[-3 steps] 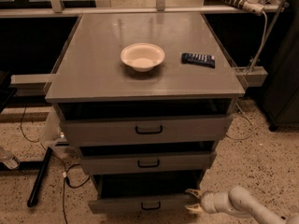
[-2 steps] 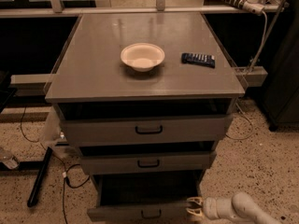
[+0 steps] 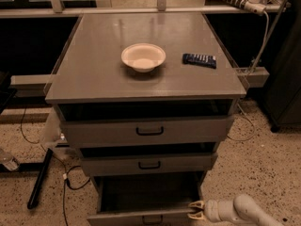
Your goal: Open bottom drawer
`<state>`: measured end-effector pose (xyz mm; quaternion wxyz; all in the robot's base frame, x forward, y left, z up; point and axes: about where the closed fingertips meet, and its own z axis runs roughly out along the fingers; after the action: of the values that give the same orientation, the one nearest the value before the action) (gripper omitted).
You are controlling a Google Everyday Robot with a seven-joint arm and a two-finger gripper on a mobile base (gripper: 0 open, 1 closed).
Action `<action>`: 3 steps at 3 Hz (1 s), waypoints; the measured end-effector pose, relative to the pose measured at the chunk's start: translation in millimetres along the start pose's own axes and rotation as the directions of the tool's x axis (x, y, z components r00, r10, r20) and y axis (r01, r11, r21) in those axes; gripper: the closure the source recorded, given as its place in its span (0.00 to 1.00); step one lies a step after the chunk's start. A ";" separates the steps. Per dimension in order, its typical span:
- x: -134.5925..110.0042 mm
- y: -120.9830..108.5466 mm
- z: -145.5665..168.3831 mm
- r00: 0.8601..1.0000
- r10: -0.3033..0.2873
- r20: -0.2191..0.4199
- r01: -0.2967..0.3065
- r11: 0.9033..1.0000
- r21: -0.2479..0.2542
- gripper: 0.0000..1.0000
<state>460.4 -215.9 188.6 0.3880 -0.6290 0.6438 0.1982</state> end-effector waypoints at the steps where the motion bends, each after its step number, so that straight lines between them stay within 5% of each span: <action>1: 0.0 0.0 0.1 1.000 0.000 0.000 0.000 1.000 0.000 0.82; 3: 2.1 -0.7 0.2 1.000 0.007 0.006 -0.007 1.000 -0.005 0.35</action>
Offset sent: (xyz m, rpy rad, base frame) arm 0.0000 0.0000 0.0000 0.0000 0.0000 0.0000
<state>461.3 -217.2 187.1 0.3874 -0.6271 0.6445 0.2032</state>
